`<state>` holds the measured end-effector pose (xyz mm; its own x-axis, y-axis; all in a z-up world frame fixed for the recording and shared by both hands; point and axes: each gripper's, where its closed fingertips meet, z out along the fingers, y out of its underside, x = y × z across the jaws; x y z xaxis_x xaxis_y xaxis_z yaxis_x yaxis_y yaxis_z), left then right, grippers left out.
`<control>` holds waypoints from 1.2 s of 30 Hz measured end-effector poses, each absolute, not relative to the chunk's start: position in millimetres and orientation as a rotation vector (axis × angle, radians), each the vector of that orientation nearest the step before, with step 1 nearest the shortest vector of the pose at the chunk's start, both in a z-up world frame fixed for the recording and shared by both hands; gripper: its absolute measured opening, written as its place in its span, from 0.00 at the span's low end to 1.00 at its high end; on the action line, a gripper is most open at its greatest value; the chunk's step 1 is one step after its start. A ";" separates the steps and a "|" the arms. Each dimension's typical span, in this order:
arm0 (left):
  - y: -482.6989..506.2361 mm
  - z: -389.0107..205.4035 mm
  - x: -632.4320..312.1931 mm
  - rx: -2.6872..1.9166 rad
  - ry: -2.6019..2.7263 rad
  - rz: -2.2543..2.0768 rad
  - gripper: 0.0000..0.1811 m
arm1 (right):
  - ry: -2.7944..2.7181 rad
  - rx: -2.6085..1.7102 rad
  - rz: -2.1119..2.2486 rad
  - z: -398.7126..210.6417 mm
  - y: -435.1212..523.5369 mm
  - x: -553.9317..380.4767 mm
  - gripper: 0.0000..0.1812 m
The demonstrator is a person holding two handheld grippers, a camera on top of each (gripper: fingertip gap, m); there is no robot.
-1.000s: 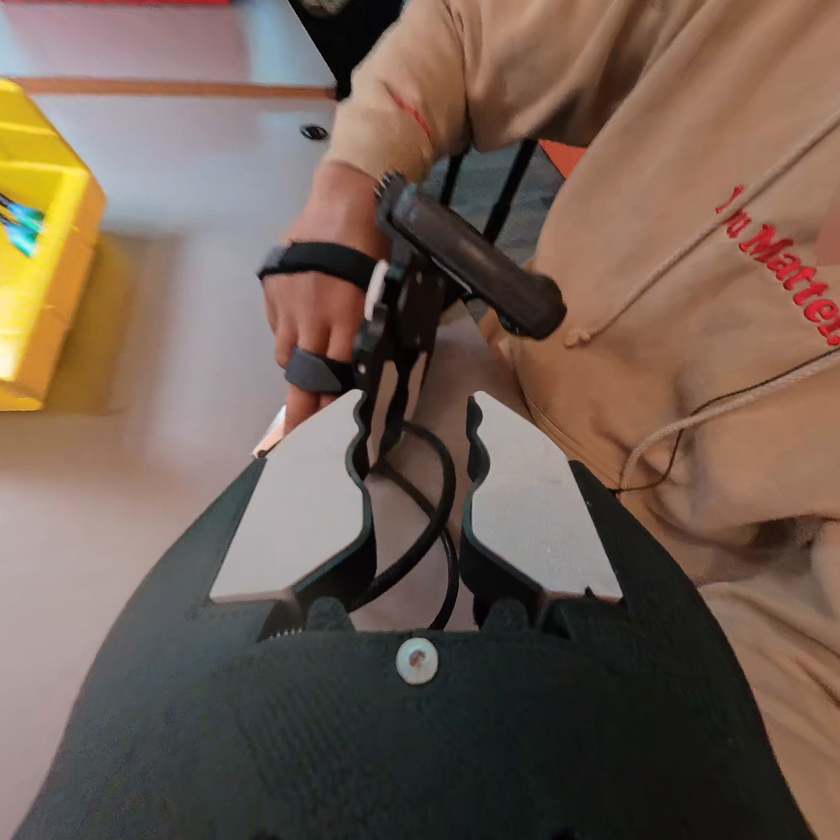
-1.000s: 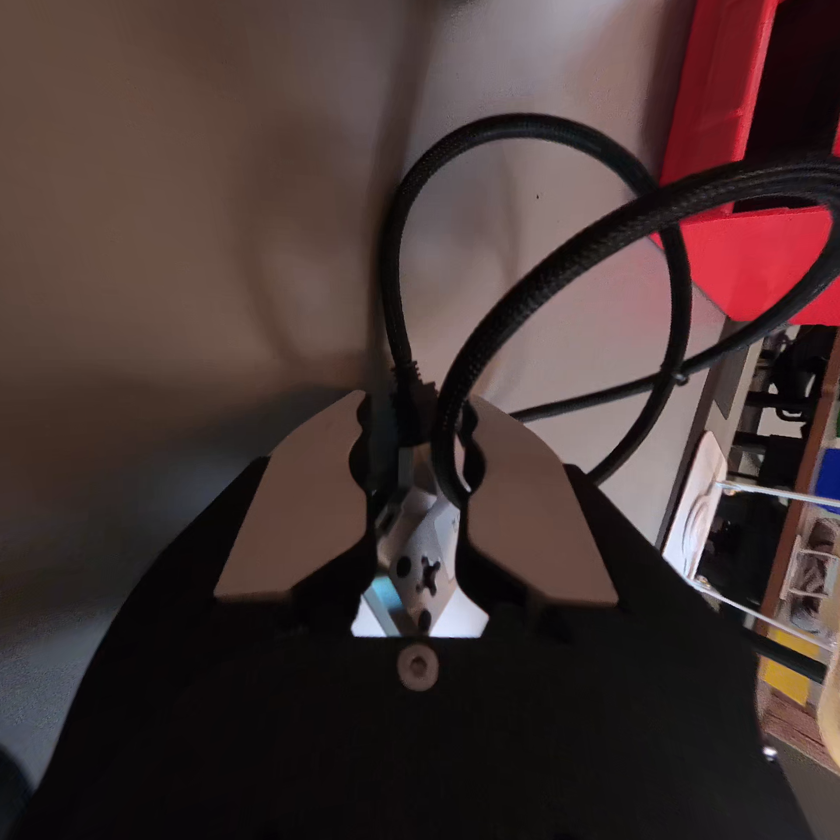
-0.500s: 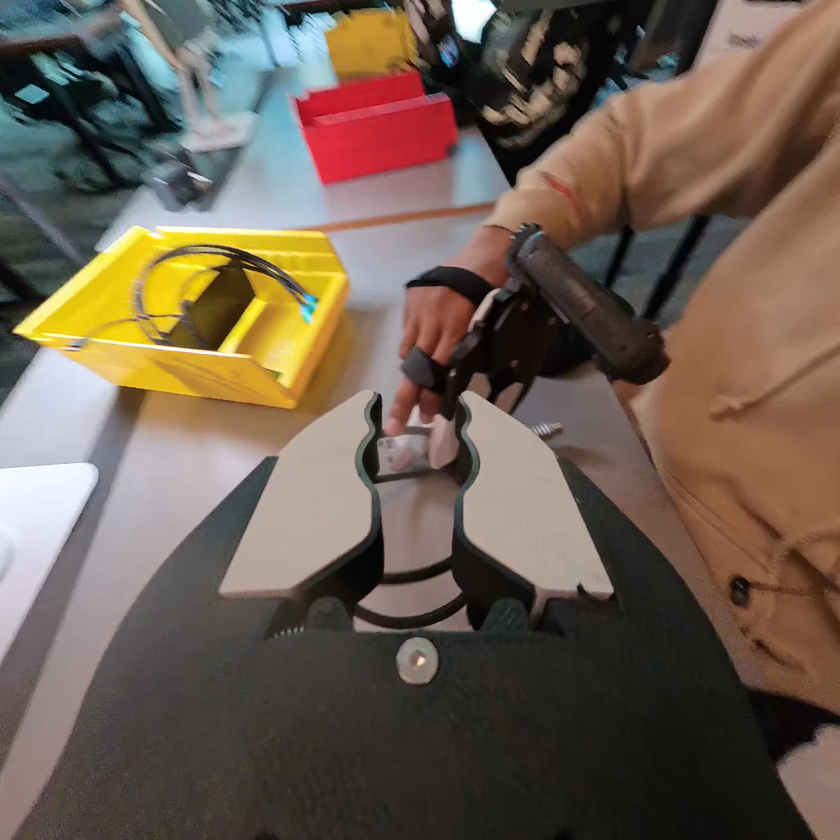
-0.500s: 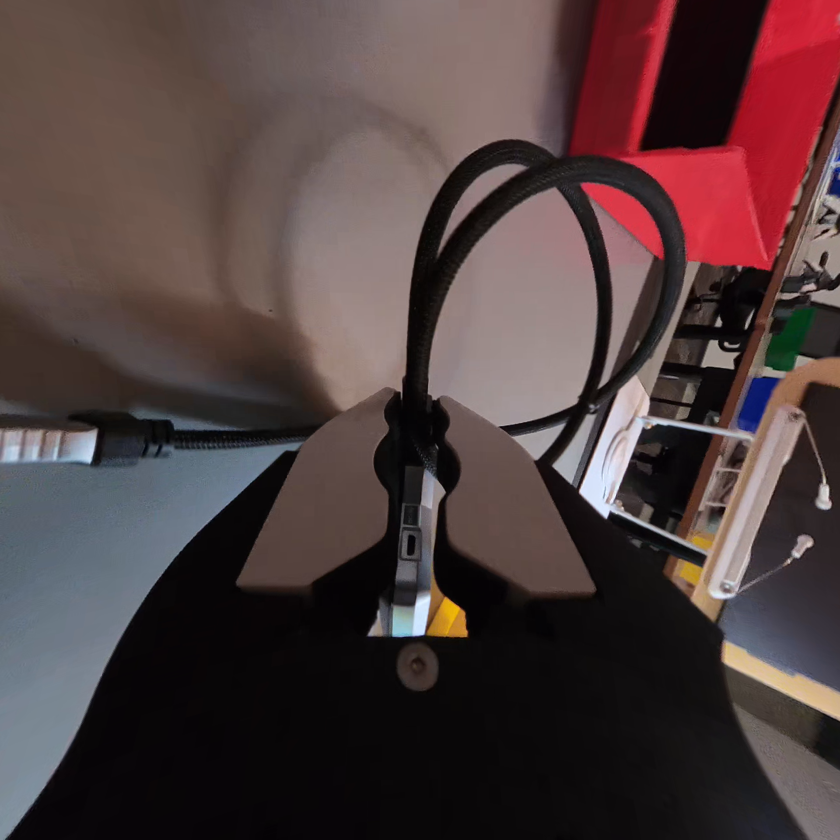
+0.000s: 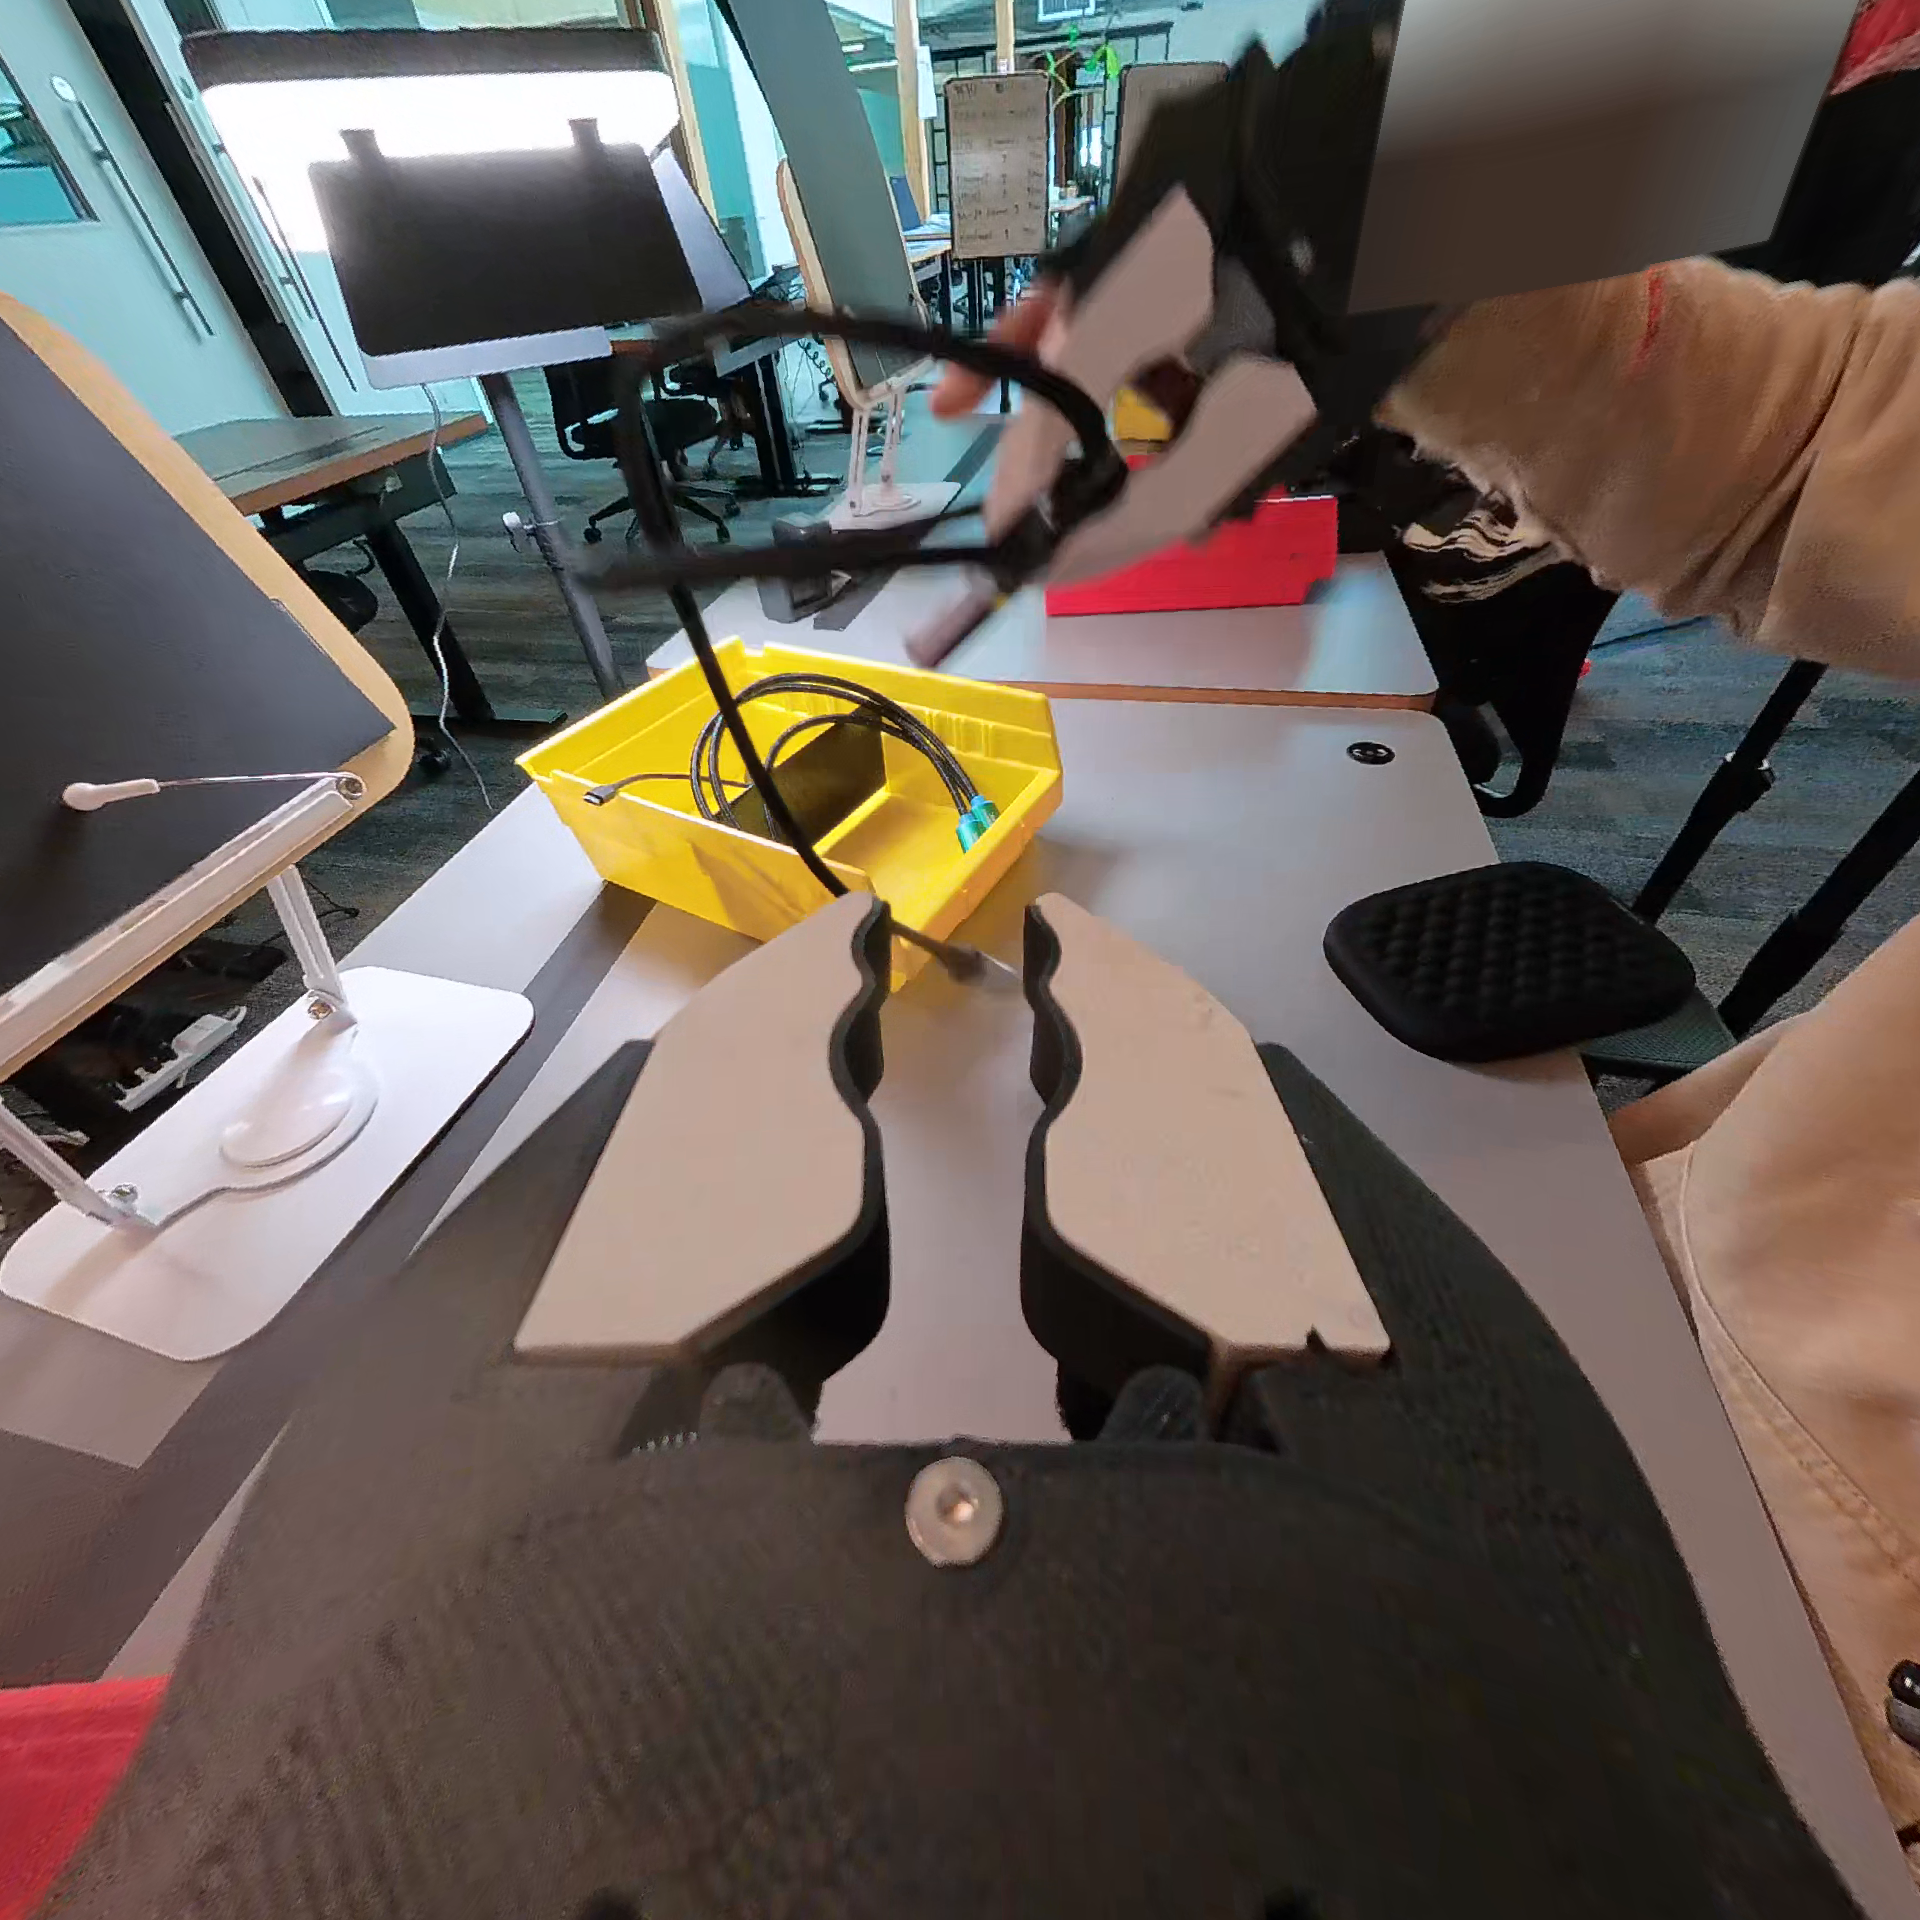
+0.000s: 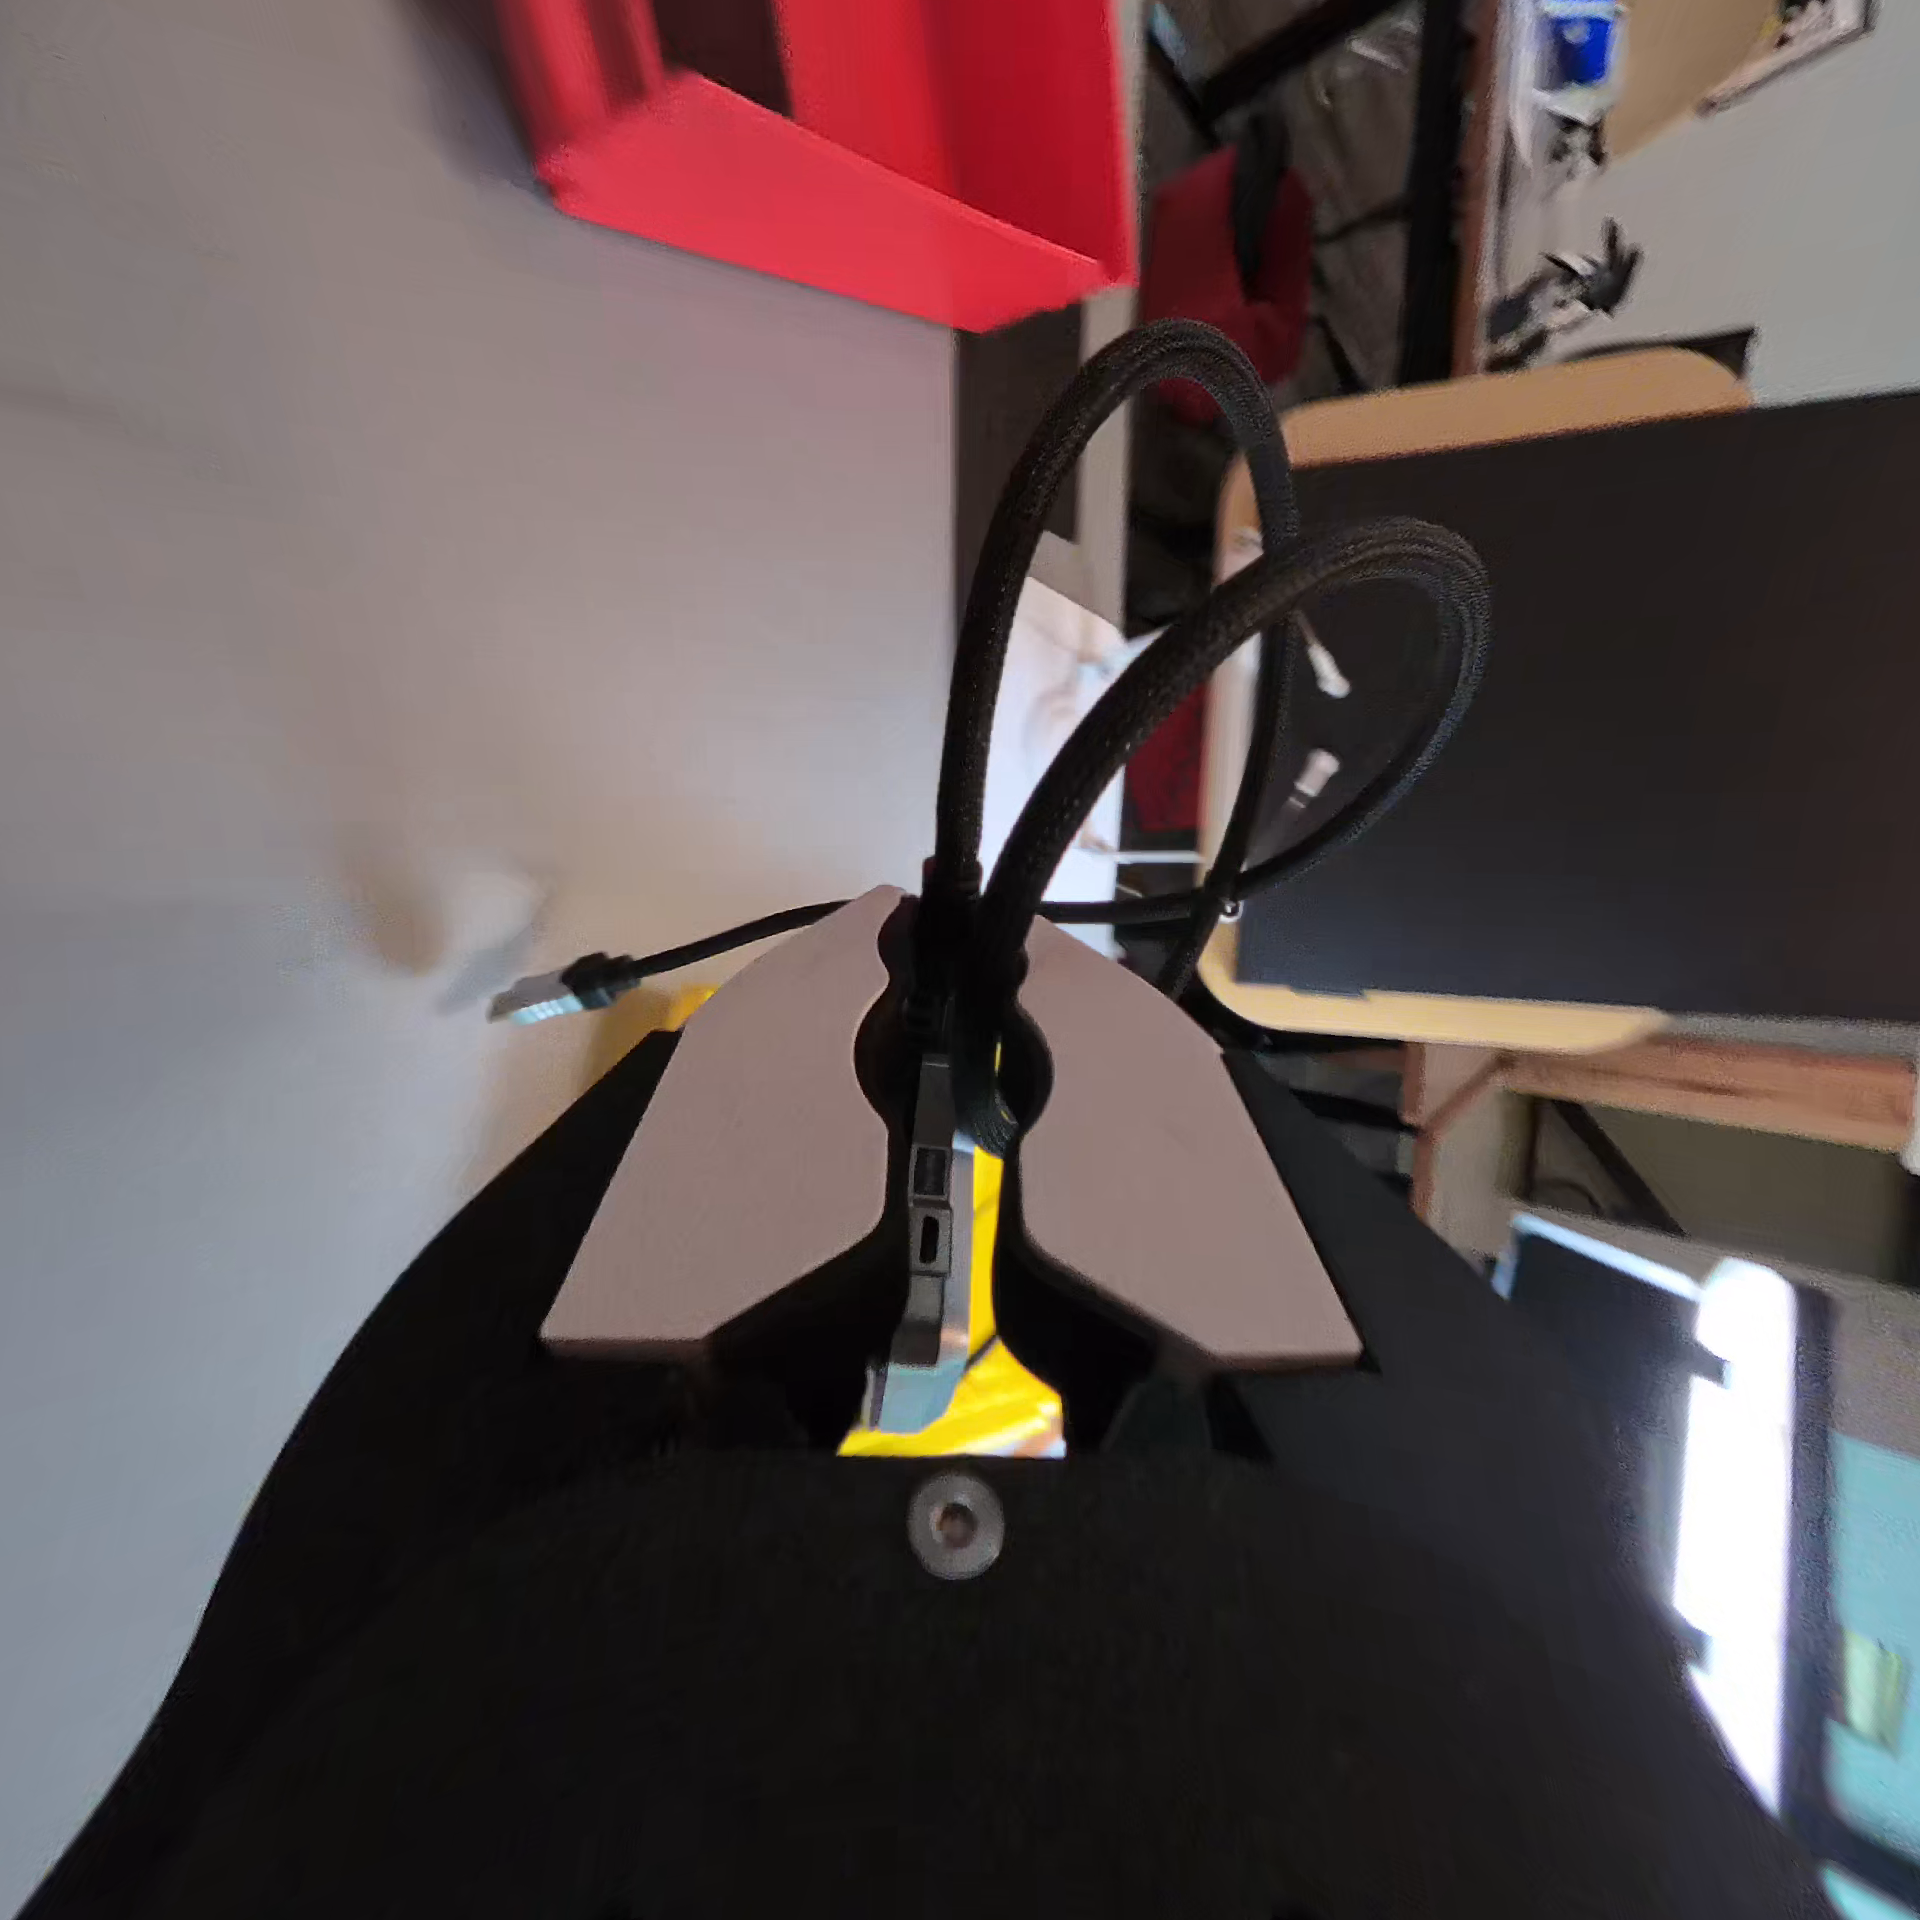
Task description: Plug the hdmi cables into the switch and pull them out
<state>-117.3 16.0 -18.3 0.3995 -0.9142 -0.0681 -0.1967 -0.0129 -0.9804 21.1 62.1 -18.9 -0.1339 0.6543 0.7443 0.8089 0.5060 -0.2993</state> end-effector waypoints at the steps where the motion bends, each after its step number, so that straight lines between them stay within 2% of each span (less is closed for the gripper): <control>1: 16.5 -19.4 -116.9 -1.501 1.044 -0.768 0.14 | -1.821 -1.224 -0.254 -4.9 74.9 26.3 0.07; 8: 19.9 -23.6 -116.3 -1.515 1.044 -0.762 0.13 | -1.549 -1.297 -0.381 72.9 157.1 64.8 0.07; 14: 24.7 -34.9 -109.4 -1.549 1.059 -0.777 0.13 | -1.447 -1.327 -0.562 82.7 225.9 91.2 0.07; 21: 30.5 -51.9 -101.3 -1.600 1.088 -0.789 0.14 | -1.466 -1.315 -0.632 63.0 284.1 92.1 0.07; 29: 33.9 -60.3 -103.8 -1.630 1.103 -0.781 0.14 | -1.639 -1.638 -0.433 -59.7 296.4 120.6 0.07; 36: 38.3 -68.3 -102.1 -1.657 1.103 -0.794 0.14 | -1.651 -1.766 -0.369 -85.3 294.7 140.2 0.07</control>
